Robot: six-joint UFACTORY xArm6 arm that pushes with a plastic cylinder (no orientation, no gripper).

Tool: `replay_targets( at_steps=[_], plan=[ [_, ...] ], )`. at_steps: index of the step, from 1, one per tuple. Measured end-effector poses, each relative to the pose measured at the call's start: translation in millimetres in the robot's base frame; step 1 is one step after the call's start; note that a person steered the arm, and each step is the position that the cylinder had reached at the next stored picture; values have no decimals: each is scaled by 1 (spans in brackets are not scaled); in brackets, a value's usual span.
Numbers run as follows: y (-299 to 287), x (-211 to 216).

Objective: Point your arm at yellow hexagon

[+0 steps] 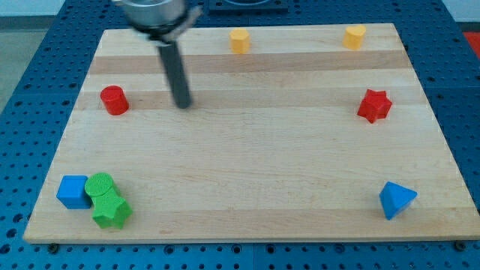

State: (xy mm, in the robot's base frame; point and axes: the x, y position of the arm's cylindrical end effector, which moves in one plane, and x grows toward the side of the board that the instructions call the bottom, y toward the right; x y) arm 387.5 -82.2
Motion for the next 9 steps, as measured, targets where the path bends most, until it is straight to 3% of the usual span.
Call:
replay_targets(
  at_steps=[1, 2, 3, 4, 8, 9],
  plan=[
    [85, -24],
    [134, -63],
    [132, -168],
    [118, -195],
    [8, -191],
    [-17, -170]
  ],
)
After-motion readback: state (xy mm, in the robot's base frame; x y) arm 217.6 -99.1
